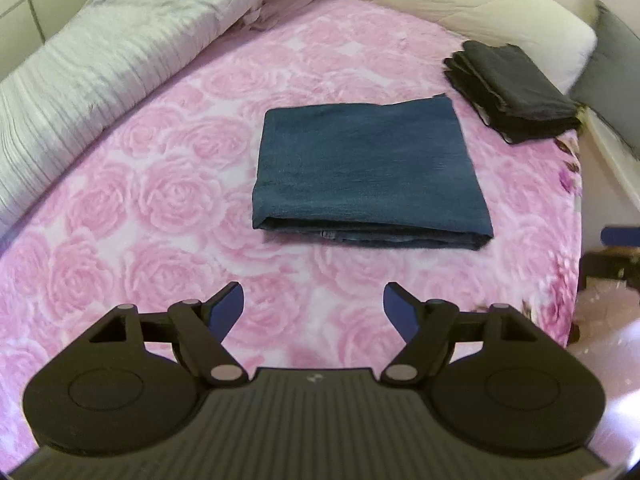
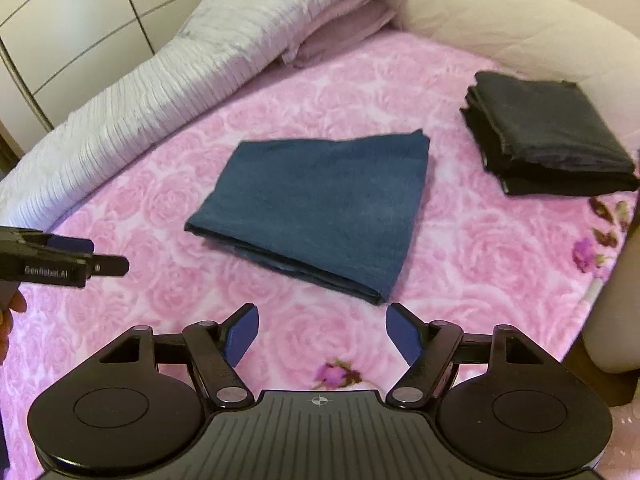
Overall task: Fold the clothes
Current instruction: 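Release the jeans and raise both grippers above the folded square, then lower both grippers to the edge of the folded blue jeans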
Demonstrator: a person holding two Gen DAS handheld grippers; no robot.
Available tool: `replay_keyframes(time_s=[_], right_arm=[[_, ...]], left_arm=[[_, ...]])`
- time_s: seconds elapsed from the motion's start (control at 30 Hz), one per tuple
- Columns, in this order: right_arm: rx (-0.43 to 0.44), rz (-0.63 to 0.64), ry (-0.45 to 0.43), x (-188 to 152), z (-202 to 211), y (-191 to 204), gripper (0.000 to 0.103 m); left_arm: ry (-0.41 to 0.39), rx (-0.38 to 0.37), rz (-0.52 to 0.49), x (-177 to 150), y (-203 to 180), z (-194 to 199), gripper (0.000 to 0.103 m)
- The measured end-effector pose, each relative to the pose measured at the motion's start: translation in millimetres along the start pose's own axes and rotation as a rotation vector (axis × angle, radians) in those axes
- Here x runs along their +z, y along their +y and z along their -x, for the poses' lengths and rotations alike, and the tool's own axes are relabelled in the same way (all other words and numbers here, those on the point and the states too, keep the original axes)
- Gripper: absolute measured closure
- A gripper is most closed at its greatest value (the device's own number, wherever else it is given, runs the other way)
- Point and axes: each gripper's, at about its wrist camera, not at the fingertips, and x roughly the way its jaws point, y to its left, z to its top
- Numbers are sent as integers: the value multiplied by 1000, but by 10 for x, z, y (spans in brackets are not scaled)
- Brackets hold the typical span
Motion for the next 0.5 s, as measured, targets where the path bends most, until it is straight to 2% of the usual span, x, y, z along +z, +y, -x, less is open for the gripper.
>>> replay_keyframes(time_s=[0.23,0.33,0.5], right_arm=[[-35,-23,-33,-97,208,117,29],[-45,-12,-34,-115,217,101,29],[-76,121,-21,-94,45,82,29]], left_arm=[[-14,-10,-79,-55,-14,113,29],[-29,2,-142,-78,-49,69,29],[-54,40,-294,-128,-144,-122,29]])
